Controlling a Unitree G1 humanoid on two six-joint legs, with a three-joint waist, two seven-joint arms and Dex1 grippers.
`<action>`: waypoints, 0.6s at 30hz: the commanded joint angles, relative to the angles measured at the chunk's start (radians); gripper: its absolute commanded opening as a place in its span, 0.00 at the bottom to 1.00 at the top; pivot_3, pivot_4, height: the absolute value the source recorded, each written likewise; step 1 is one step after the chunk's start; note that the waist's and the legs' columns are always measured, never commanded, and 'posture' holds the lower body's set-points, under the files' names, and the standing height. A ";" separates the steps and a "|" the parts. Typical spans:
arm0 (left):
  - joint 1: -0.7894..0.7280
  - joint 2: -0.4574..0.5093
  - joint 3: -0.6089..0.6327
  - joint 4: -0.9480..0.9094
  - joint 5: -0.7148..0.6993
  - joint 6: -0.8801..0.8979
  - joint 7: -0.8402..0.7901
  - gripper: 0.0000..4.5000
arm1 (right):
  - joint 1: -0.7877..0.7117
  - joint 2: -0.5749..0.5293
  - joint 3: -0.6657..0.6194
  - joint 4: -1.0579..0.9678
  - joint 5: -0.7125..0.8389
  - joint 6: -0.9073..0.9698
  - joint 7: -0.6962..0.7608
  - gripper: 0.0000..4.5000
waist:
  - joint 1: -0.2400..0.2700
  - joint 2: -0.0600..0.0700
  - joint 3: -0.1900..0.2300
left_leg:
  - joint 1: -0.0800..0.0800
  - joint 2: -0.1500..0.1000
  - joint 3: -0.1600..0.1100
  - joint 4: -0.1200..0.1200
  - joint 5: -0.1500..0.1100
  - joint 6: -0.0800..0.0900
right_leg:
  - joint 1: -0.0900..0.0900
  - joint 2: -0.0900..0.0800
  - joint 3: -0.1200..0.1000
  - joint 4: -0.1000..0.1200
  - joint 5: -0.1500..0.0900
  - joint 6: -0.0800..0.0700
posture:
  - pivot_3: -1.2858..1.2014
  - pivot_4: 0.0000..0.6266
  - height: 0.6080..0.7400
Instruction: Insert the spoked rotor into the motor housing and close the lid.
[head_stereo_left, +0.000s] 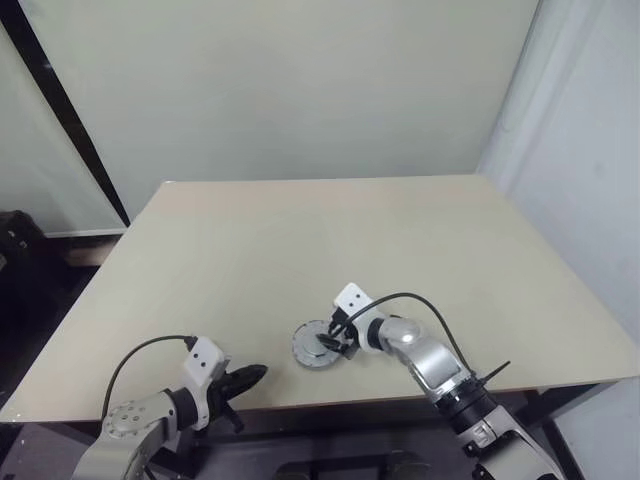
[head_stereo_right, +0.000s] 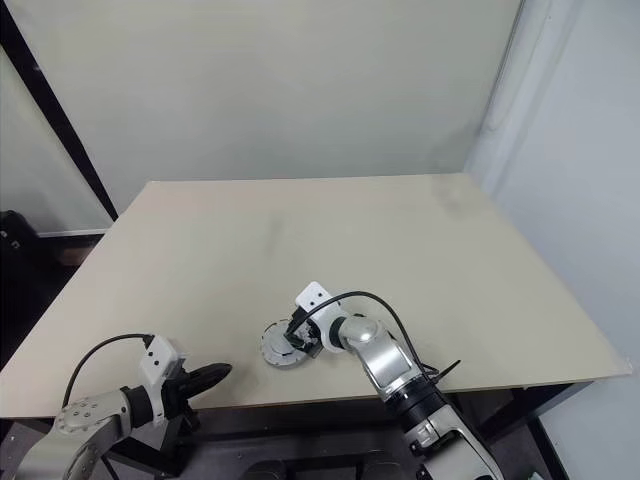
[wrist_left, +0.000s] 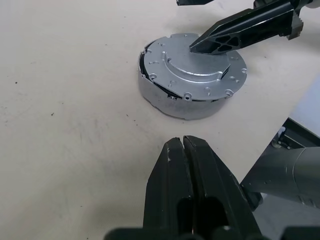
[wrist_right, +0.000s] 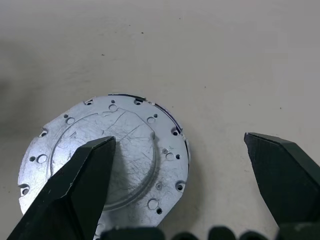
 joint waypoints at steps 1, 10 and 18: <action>-0.017 0.009 0.003 -0.041 -0.008 -0.005 -0.007 0.00 | -0.048 -0.010 -0.055 -0.017 0.048 -0.016 0.058 1.00 | 0.000 0.000 0.000 | 0.000 0.000 0.000 0.000 0.000 0.000 | 0.000 0.000 0.000 0.000 0.000 0.000 | 0.52 0.00 1.00; -0.040 0.013 -0.007 -0.029 -0.001 -0.005 -0.019 0.00 | -0.145 -0.109 -0.039 0.062 0.120 -0.077 0.388 1.00 | 0.000 0.000 0.000 | 0.000 0.000 0.000 0.000 0.000 0.000 | 0.001 0.000 0.000 0.000 0.000 0.000 | 0.52 0.00 1.00; -0.041 0.013 -0.020 -0.043 0.001 -0.003 -0.020 0.00 | -0.243 -0.102 -0.006 0.313 0.085 -0.283 0.571 1.00 | -0.001 0.000 0.000 | 0.000 0.000 0.000 0.001 0.000 0.000 | 0.001 0.001 0.000 0.001 0.000 0.000 | 0.52 0.00 1.00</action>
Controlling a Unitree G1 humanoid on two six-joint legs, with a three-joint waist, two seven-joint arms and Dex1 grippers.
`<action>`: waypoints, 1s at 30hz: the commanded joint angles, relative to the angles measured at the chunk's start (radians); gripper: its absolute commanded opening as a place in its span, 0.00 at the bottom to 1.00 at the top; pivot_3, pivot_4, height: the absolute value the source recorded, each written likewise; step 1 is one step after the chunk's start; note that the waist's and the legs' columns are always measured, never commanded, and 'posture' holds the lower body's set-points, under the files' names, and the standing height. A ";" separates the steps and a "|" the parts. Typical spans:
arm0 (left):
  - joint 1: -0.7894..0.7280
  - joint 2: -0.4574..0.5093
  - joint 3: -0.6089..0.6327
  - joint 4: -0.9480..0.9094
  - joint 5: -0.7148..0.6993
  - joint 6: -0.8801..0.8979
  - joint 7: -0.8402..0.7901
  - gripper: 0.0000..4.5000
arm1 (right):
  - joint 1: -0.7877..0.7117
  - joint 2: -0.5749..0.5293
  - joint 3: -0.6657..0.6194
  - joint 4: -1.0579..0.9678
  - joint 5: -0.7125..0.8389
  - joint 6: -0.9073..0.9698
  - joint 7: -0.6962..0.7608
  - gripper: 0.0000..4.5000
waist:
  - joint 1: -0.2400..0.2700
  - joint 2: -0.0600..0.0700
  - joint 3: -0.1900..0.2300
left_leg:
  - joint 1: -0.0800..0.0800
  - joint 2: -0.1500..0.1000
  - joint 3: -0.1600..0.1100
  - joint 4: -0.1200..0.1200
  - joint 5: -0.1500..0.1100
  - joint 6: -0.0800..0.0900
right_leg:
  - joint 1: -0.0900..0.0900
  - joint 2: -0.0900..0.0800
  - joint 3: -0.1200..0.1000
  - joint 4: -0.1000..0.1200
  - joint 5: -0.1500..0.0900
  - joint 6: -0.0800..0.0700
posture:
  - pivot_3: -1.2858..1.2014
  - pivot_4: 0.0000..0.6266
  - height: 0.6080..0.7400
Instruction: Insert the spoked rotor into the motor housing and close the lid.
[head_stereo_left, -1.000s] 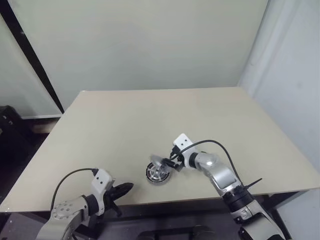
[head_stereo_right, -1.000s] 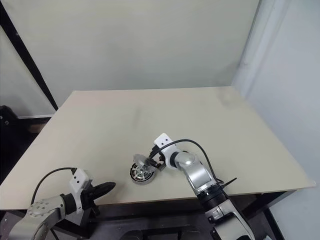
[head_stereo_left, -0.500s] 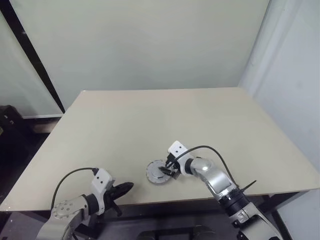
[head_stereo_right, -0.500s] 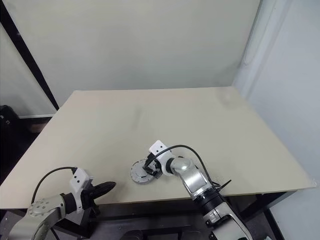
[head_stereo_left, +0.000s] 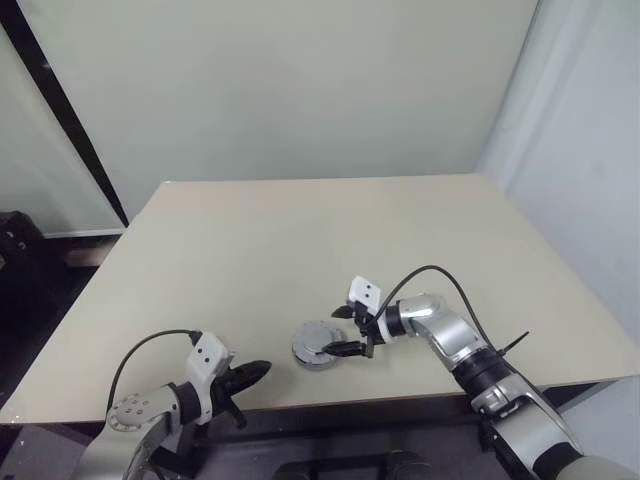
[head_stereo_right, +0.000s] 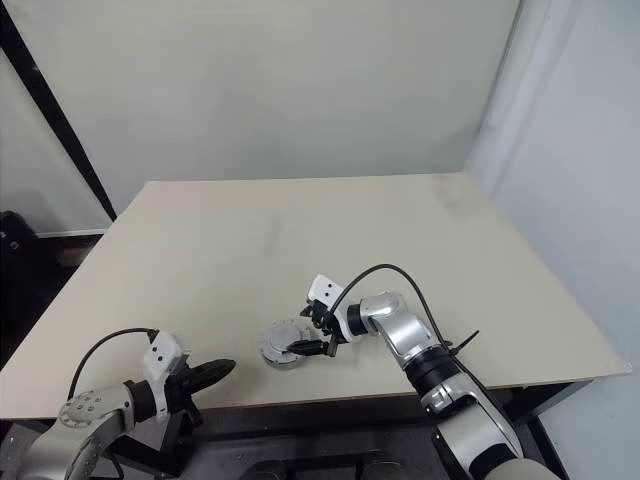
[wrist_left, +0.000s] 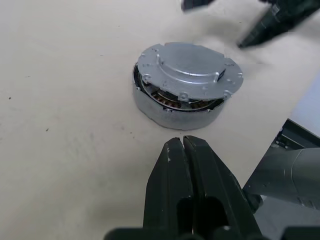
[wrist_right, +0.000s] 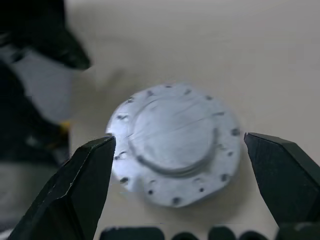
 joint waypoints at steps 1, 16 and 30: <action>-0.009 0.010 -0.002 -0.043 -0.002 -0.003 -0.005 0.00 | -0.068 0.020 0.001 0.088 -0.022 -0.113 0.040 1.00 | 0.000 0.000 0.000 | 0.000 0.000 0.000 0.000 0.000 0.000 | 0.000 0.000 0.000 0.000 0.000 0.000 | 0.52 0.00 1.00; 0.004 0.013 -0.002 -0.052 -0.009 0.001 0.002 0.00 | -0.185 0.126 -0.004 0.409 -0.132 -0.318 0.054 1.00 | 0.000 0.000 0.000 | 0.000 0.000 0.000 0.000 0.000 0.000 | 0.000 0.001 0.000 0.002 0.000 0.000 | 0.52 0.00 1.00; -0.007 0.022 -0.007 -0.038 0.001 -0.003 -0.003 0.00 | -0.214 0.174 -0.053 0.495 -0.152 -0.306 -0.016 0.72 | 0.000 0.000 0.000 | 0.000 0.000 -0.001 0.001 0.000 0.000 | 0.000 0.001 0.001 0.003 0.001 -0.001 | 0.52 0.00 1.00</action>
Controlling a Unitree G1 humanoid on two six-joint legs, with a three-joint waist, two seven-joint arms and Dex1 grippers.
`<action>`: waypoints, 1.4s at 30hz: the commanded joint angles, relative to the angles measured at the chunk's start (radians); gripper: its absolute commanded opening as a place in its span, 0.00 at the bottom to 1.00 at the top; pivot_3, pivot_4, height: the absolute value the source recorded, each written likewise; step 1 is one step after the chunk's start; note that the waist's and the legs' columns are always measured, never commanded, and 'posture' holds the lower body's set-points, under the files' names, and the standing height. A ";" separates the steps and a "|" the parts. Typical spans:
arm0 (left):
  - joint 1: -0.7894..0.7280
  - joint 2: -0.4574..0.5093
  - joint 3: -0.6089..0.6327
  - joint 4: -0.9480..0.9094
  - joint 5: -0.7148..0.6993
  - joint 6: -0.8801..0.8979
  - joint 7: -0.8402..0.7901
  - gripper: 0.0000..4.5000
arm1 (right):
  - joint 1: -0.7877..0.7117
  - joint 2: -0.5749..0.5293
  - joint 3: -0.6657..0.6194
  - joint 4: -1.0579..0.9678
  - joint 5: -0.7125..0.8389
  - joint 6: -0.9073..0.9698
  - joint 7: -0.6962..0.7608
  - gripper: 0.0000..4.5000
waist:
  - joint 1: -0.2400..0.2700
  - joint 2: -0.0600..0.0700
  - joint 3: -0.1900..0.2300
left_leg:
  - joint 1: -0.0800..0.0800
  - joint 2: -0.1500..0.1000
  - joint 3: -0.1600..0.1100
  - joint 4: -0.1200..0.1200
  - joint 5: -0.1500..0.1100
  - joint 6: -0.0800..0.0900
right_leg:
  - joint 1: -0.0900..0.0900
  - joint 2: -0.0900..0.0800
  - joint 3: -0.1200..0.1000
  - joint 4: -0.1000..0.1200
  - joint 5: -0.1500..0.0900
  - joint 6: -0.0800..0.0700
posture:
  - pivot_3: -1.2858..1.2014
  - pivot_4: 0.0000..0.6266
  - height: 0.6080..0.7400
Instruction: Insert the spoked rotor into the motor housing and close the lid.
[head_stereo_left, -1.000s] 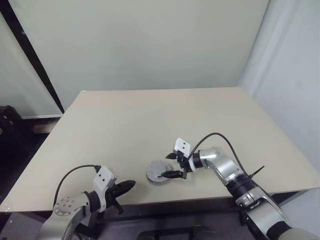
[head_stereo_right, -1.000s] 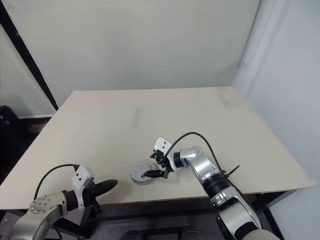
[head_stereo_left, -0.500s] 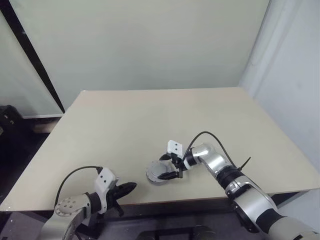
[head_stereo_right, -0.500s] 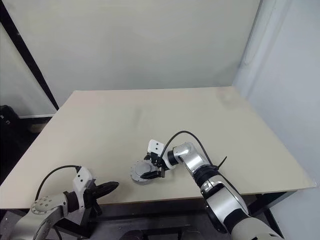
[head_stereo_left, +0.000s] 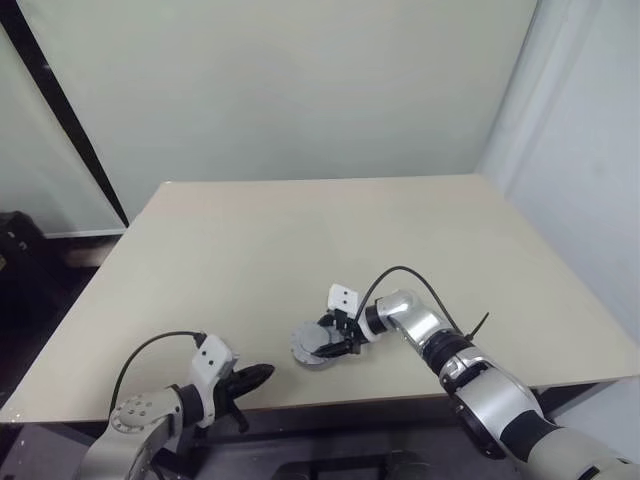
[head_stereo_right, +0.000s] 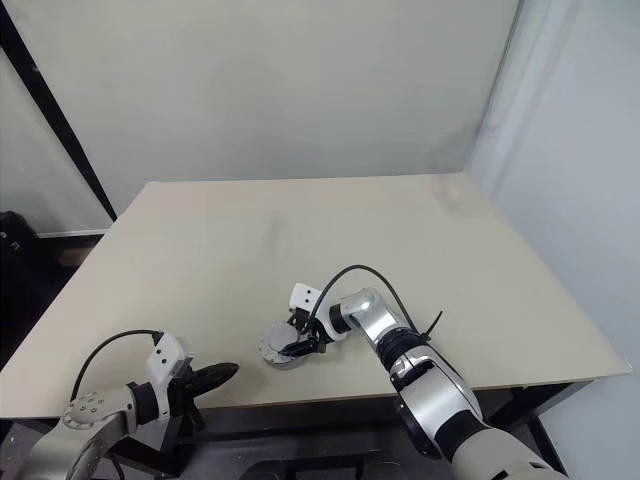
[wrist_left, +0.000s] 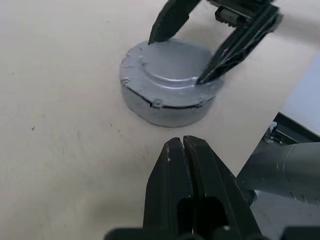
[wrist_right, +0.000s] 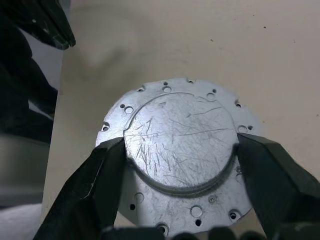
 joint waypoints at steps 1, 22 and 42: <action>-0.017 0.013 0.010 -0.021 0.001 -0.012 -0.006 0.00 | -0.034 0.009 -0.032 -0.012 -0.002 0.009 -0.035 0.72 | 0.000 0.000 0.000 | 0.000 0.000 0.000 0.000 0.000 0.000 | 0.000 0.000 0.000 0.000 0.000 0.000 | 0.52 0.00 1.00; -0.037 -0.001 -0.011 0.021 0.024 -0.035 -0.010 0.00 | 0.022 -0.004 0.031 -0.094 -0.093 0.085 -0.068 0.72 | -0.001 0.001 0.000 | 0.001 0.000 0.000 0.000 0.004 -0.002 | 0.000 0.000 0.000 0.001 0.002 -0.003 | 0.52 0.00 1.00; -0.059 -0.016 -0.040 0.039 0.038 -0.055 -0.001 0.00 | 0.010 -0.030 0.067 -0.094 -0.117 0.080 -0.026 0.72 | 0.001 0.001 0.000 | 0.002 0.000 0.000 0.000 0.004 -0.002 | 0.001 0.000 0.000 0.001 0.002 -0.003 | 0.52 0.00 1.00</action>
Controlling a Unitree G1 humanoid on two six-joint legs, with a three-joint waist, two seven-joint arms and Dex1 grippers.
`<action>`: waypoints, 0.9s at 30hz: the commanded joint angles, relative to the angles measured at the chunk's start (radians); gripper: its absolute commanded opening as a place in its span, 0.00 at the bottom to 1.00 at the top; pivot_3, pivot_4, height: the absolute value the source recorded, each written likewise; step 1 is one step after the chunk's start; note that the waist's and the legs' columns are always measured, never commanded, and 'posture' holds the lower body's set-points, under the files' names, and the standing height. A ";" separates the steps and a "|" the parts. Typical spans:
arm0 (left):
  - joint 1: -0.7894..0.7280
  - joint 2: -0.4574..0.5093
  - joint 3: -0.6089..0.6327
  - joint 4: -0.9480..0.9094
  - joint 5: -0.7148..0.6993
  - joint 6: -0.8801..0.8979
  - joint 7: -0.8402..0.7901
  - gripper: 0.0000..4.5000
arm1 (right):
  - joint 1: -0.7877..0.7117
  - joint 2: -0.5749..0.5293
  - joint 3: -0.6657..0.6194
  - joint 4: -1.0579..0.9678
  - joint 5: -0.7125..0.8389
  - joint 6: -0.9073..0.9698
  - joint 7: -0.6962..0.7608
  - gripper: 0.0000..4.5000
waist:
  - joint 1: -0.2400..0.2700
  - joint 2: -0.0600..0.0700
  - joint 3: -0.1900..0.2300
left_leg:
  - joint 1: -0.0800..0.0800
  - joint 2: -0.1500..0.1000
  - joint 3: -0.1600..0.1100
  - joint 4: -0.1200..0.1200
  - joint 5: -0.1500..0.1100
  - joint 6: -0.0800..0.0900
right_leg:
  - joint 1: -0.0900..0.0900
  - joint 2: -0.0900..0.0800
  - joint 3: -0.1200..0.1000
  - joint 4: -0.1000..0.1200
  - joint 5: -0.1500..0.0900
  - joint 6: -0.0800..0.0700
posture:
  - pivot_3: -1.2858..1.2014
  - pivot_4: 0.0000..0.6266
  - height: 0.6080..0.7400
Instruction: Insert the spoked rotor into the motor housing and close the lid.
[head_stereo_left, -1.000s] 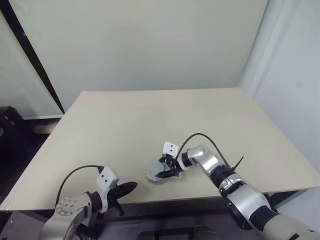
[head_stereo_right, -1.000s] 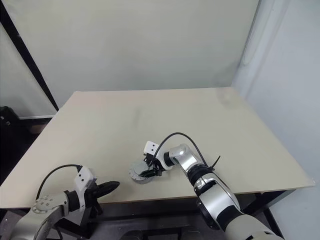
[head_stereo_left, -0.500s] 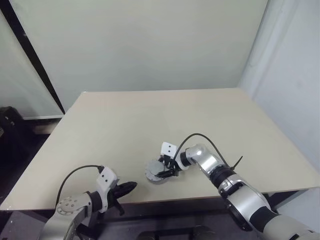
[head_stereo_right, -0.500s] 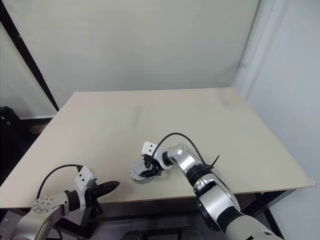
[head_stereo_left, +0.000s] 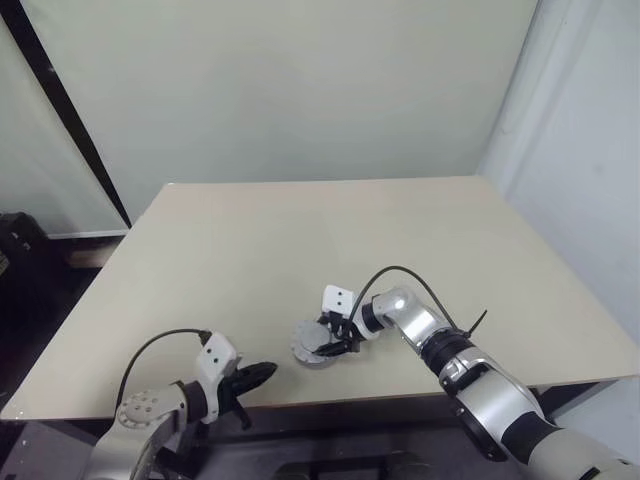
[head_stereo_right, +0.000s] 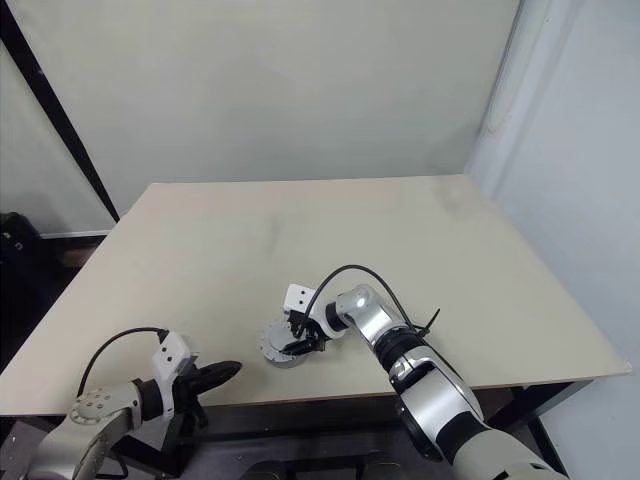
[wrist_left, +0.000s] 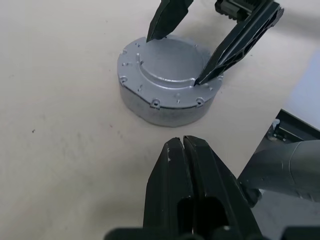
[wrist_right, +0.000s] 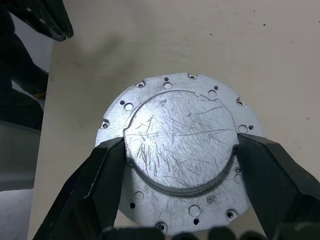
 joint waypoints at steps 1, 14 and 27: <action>-0.030 -0.012 -0.014 0.005 0.026 -0.036 0.011 0.00 | -0.001 -0.020 0.023 0.008 -0.039 0.009 0.004 0.72 | 0.000 0.000 0.000 | 0.000 0.000 0.000 0.000 0.000 0.000 | 0.000 0.000 0.000 0.000 0.000 0.000 | 0.52 0.00 1.00; -0.141 -0.148 -0.135 0.142 0.145 -0.076 0.109 0.00 | 0.001 -0.022 0.031 0.004 -0.040 0.022 0.010 0.72 | 0.002 0.002 -0.001 | 0.007 -0.001 -0.001 -0.001 0.000 0.000 | 0.008 0.000 0.000 0.000 0.000 0.000 | 0.52 0.00 1.00; -0.171 -0.158 -0.177 0.192 0.198 -0.018 0.159 0.00 | 0.012 -0.024 0.017 -0.035 -0.023 0.072 -0.003 0.72 | 0.004 0.005 -0.002 | 0.014 -0.002 -0.001 -0.001 -0.001 -0.001 | 0.014 -0.001 0.000 -0.003 0.000 0.000 | 0.52 0.00 1.00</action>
